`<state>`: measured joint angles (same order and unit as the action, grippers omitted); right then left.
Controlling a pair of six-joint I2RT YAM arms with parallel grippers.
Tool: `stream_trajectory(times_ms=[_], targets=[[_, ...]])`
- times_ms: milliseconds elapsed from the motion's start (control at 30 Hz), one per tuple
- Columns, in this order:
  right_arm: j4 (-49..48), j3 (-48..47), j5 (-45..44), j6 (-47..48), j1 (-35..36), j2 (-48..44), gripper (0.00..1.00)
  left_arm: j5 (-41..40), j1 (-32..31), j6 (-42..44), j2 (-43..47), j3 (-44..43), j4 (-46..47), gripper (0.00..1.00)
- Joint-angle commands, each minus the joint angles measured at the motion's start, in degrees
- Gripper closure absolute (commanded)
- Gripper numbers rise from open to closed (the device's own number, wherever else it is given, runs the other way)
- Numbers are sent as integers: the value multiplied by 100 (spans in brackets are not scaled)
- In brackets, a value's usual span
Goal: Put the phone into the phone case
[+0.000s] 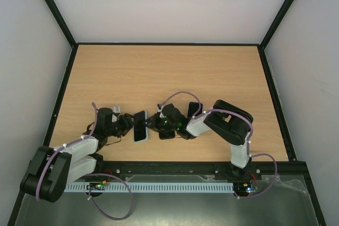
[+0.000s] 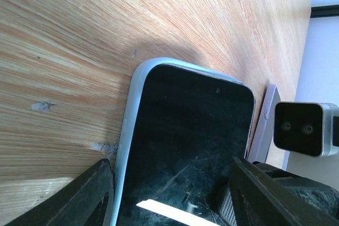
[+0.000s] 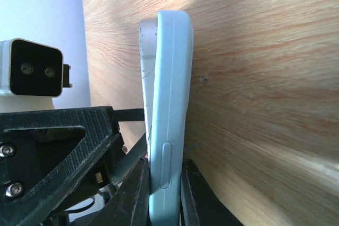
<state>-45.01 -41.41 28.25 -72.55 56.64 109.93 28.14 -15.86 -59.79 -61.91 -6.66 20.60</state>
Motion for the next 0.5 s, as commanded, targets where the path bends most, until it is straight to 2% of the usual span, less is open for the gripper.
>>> stream_trajectory(times_ms=[0,100,233,467], targets=[[307,1,-316,190,46,-150,95,209,-84,-23,-9,140,-478,40],[274,114,-359,193,42,-160,98,184,-99,18,-67,169,-392,41],[297,194,-369,322,40,-290,96,318,-97,72,-147,141,-270,40],[528,371,-565,825,-1,-1136,98,890,-107,264,270,73,-80,28]])
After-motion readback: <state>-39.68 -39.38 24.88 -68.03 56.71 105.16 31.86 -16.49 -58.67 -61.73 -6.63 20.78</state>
